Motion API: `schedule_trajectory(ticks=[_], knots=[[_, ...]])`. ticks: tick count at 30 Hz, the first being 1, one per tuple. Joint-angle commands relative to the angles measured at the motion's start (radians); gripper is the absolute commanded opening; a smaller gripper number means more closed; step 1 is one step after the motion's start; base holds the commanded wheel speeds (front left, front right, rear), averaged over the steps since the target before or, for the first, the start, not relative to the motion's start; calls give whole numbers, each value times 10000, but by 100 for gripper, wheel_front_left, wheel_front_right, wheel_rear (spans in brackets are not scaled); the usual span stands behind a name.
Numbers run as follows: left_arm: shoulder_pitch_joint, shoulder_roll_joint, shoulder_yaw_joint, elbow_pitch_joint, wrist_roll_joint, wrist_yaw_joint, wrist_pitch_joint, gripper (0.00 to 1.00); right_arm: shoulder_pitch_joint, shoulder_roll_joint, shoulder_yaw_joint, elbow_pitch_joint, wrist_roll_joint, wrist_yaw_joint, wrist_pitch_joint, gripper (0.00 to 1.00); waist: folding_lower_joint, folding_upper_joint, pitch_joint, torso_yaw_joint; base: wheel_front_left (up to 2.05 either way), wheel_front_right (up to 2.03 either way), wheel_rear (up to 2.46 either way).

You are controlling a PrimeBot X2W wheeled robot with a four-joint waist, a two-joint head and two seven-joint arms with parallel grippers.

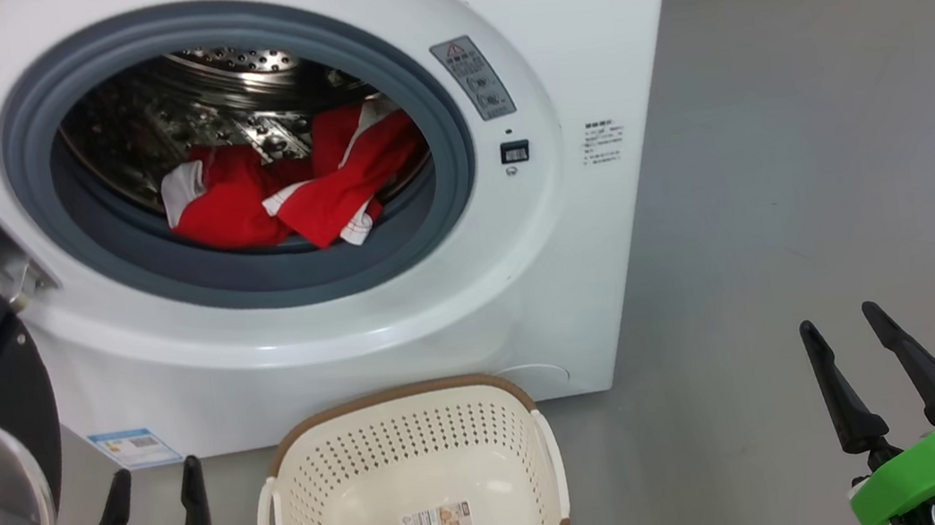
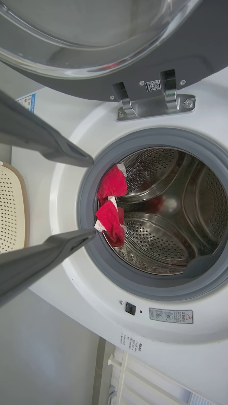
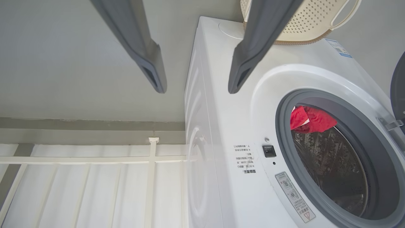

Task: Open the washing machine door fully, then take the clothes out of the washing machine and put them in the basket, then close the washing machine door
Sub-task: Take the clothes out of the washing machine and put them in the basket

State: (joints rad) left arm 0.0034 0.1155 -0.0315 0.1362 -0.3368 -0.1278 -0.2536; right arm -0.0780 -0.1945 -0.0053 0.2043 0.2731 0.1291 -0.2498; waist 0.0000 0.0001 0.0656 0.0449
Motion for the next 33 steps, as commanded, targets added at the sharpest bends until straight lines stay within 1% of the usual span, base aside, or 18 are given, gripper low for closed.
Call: schedule_trajectory(ticks=[1,11,26,33], knots=[[-166,167,312,-291,82,-29,-82,100,13,-153,287,-260,-134,16,-120,100,0,-1,22,-3,83,-89,6],[-213,77,313,-294,223,-29,-82,100,-21,-145,301,-256,-147,16,-120,100,0,-1,108,-17,25,-25,0],[-317,188,118,-308,53,-29,-82,100,-154,-146,381,-292,-109,16,-120,100,0,-1,287,-8,0,0,0],[-595,241,-34,-138,76,-29,-82,100,-353,-124,440,-349,-120,16,-120,100,0,-1,630,-109,0,0,0]])
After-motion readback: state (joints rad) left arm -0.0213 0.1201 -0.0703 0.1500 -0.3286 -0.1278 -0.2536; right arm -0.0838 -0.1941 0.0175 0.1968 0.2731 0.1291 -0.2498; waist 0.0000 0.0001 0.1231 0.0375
